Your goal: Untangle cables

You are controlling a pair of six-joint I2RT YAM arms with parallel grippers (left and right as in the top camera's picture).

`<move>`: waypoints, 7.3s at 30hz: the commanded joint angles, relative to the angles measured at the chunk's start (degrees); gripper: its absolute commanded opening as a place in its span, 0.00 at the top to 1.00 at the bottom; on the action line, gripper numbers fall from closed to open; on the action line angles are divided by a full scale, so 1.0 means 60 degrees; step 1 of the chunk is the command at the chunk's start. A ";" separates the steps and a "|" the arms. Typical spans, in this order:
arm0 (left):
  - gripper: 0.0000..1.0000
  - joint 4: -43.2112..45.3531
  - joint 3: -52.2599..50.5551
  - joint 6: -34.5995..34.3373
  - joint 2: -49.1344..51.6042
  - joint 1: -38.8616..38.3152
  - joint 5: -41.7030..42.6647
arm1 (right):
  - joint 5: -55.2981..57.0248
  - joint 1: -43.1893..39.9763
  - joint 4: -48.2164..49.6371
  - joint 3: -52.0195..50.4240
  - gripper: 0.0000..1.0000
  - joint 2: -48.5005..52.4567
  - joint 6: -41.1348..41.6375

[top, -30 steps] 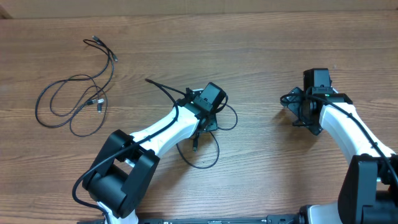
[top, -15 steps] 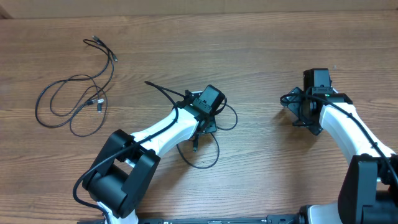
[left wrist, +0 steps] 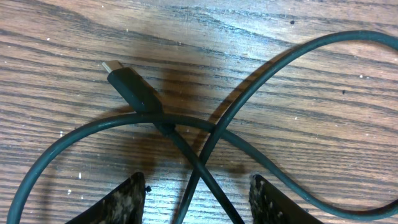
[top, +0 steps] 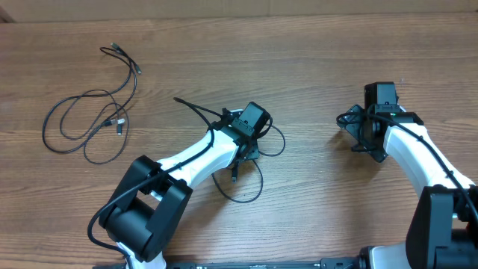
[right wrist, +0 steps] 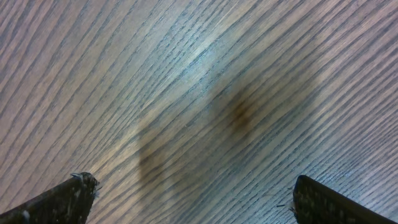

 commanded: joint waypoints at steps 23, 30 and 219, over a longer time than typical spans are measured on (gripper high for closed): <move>0.42 0.0036 -0.0058 -0.0062 0.0018 -0.0029 -0.0160 | 0.0007 -0.0025 0.0047 0.0007 0.00 -0.0149 -0.0066; 0.72 0.0040 -0.0058 -0.0062 0.0018 -0.0029 -0.0157 | 0.0007 -0.0025 0.0051 0.0007 0.00 -0.0149 -0.0066; 0.00 -0.0878 0.0692 0.1734 -0.3122 0.7686 -0.1617 | 0.0007 -0.0025 0.0047 0.0007 0.00 -0.0149 -0.0066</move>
